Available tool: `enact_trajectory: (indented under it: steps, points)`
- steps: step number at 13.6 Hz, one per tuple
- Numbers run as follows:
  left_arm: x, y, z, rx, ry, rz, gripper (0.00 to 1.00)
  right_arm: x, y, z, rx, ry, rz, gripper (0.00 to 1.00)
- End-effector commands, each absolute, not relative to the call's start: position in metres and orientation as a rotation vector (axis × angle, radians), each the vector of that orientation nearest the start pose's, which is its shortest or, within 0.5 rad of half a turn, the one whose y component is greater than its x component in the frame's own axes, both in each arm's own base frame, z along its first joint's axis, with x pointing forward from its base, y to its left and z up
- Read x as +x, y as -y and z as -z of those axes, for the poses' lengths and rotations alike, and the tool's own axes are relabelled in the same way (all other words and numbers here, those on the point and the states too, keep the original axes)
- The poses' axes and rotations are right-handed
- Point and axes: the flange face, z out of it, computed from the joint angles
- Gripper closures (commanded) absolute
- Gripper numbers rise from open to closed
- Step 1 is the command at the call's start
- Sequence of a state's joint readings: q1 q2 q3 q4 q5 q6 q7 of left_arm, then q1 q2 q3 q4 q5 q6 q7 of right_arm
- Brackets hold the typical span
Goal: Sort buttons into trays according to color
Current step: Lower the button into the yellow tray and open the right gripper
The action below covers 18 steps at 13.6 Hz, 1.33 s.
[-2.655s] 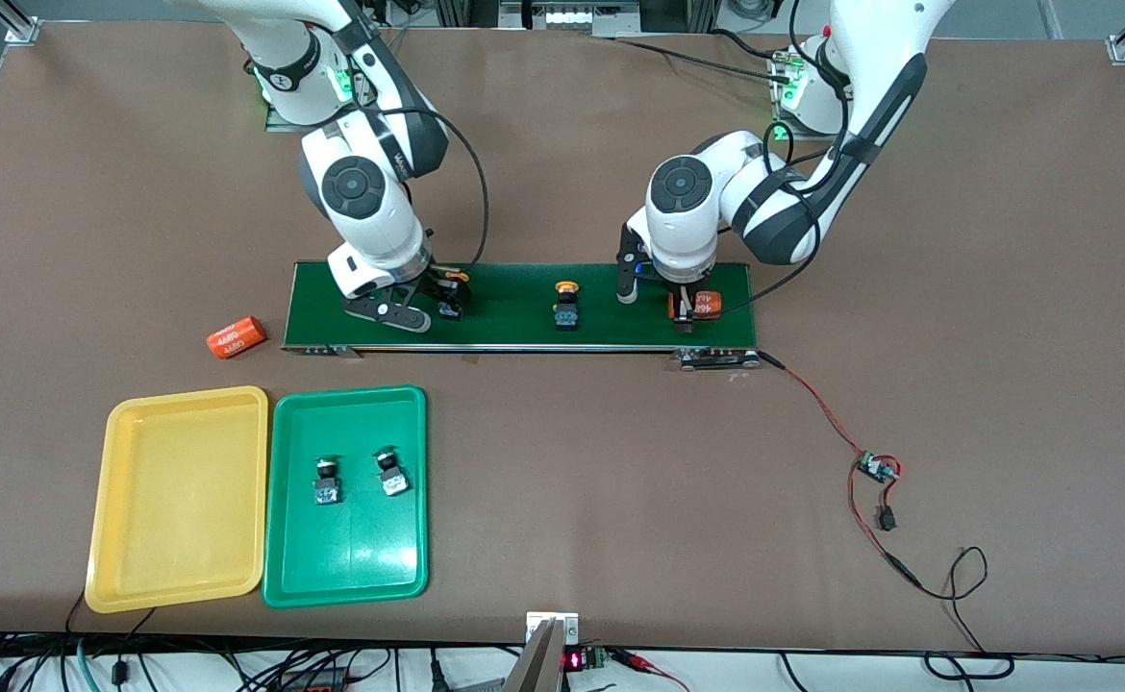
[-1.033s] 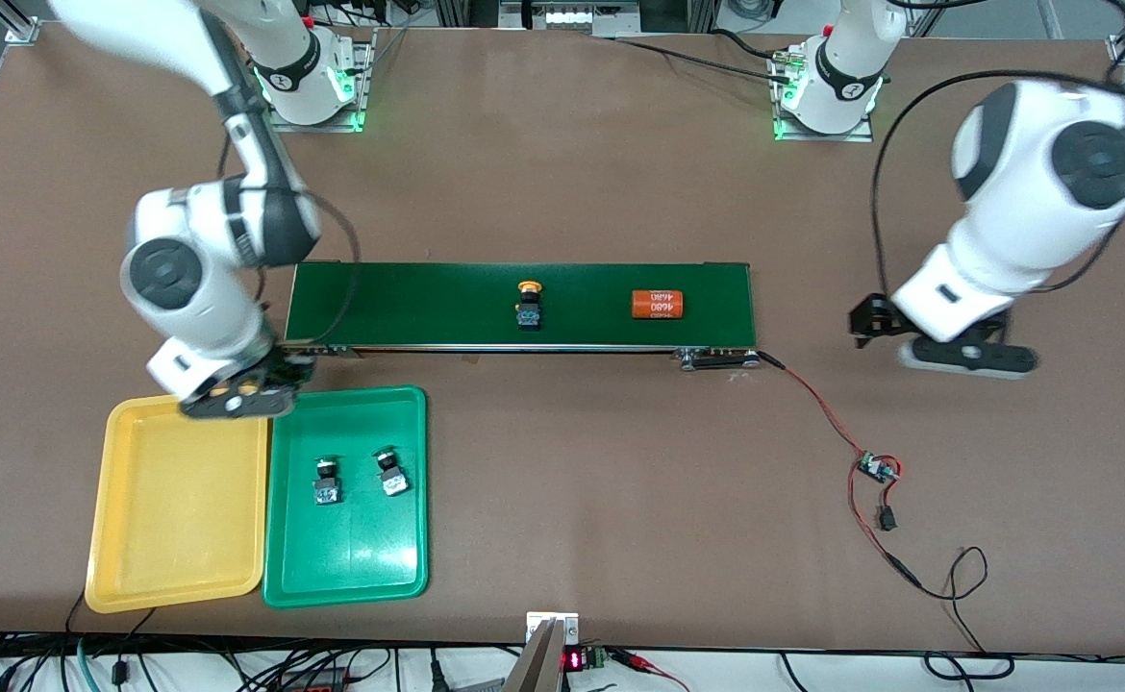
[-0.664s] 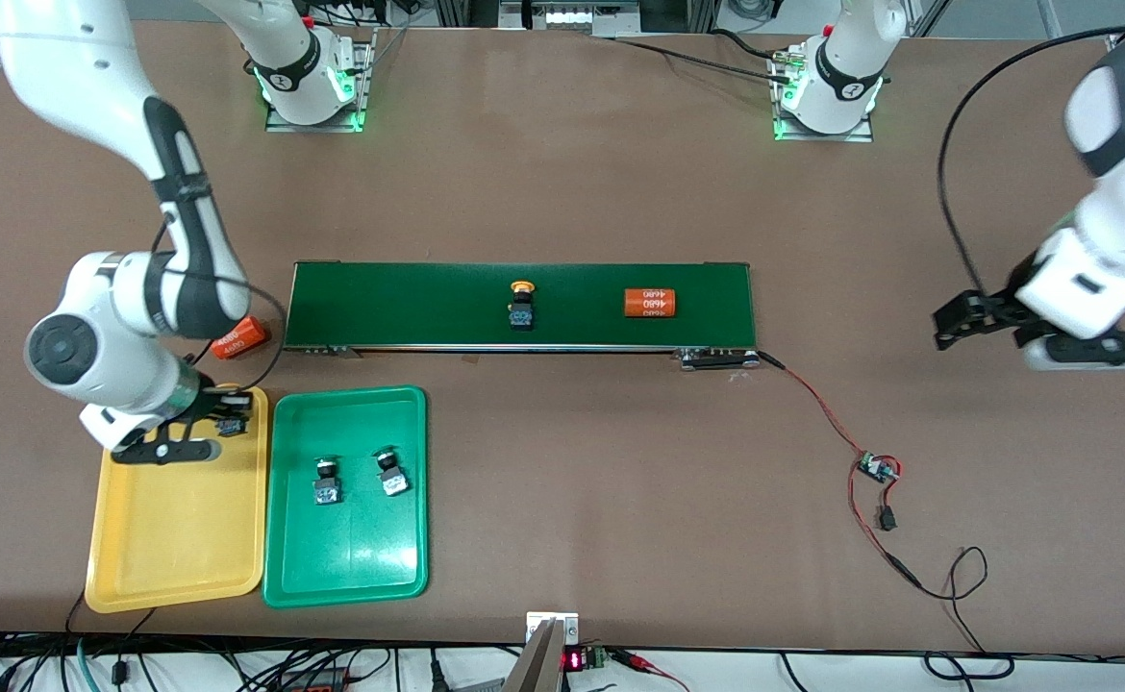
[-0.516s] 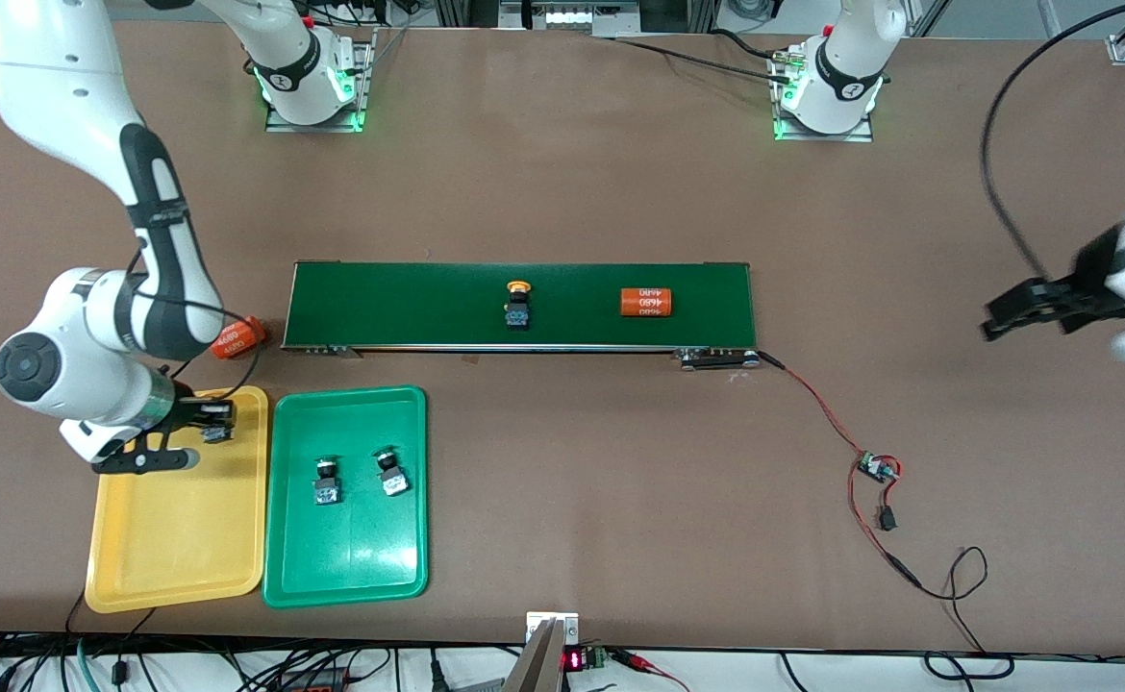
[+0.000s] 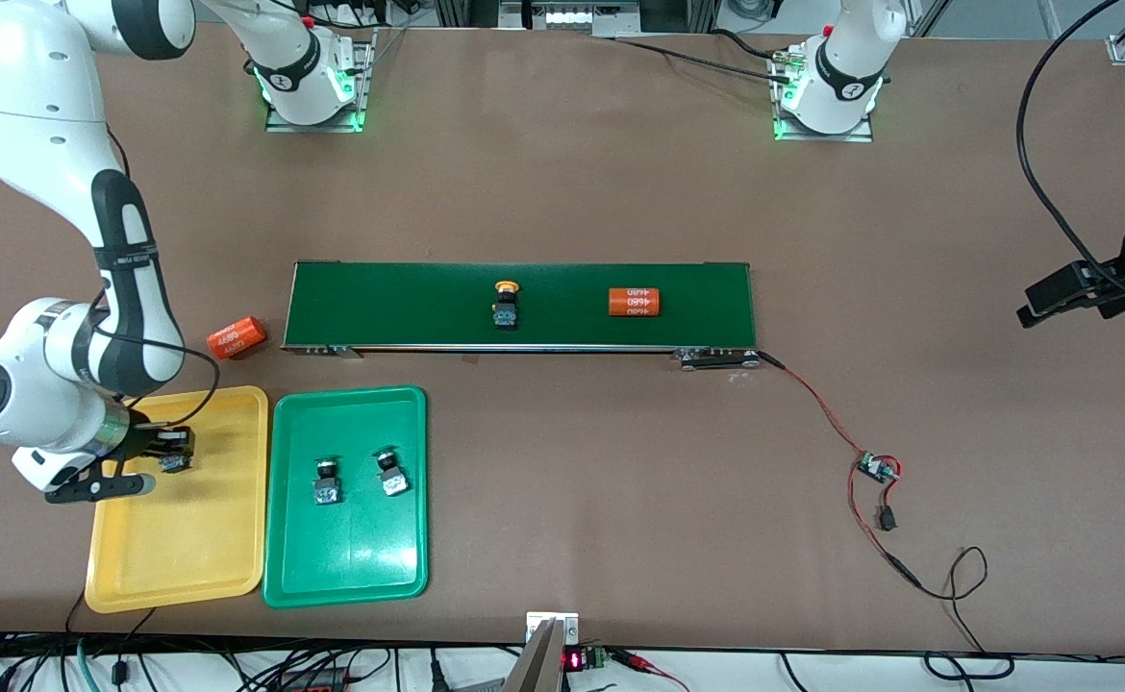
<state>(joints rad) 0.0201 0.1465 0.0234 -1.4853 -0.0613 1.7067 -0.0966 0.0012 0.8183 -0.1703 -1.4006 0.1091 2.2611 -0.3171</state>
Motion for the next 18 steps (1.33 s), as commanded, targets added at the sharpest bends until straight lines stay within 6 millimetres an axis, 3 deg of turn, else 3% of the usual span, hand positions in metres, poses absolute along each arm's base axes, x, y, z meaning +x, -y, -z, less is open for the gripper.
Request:
enact_trajectory:
  steps: [1,3,5,8,9,11,13,14,16,18]
  points:
    - [0.608,-0.021,-0.595,-3.206,0.252,0.073,0.00,0.737,0.102,-0.220,-3.164,0.237,0.107,0.98]
    - [0.611,-0.027,-0.598,-3.205,0.230,0.097,0.00,0.737,0.103,-0.217,-3.164,0.231,0.100,0.76]
    - [0.612,-0.022,-0.617,-3.206,0.195,0.149,0.00,0.736,0.104,-0.214,-3.161,0.236,0.093,0.39]
    - [0.610,-0.022,-0.619,-3.206,0.169,0.148,0.00,0.735,0.107,-0.212,-3.158,0.268,0.088,0.32]
    - [0.607,-0.018,-0.617,-3.211,0.156,0.099,0.00,0.735,0.107,-0.212,-3.157,0.264,0.089,0.25]
    - [0.605,-0.020,-0.615,-3.210,0.149,0.069,0.00,0.733,0.106,-0.214,-3.148,0.258,0.075,0.24]
    - [0.602,-0.019,-0.612,-3.204,0.141,0.032,0.00,0.725,0.098,-0.219,-3.088,0.217,-0.007,0.06]
    - [0.600,-0.019,-0.611,-3.204,0.140,0.005,0.00,0.721,0.094,-0.228,-3.051,0.212,-0.048,0.00]
    - [0.597,-0.021,-0.613,-3.195,0.144,0.003,0.00,0.712,0.079,-0.250,-3.019,0.221,-0.129,0.00]
    - [0.591,-0.010,-0.617,-3.197,0.112,0.004,0.00,0.690,0.062,-0.271,-3.002,0.212,-0.167,0.00]
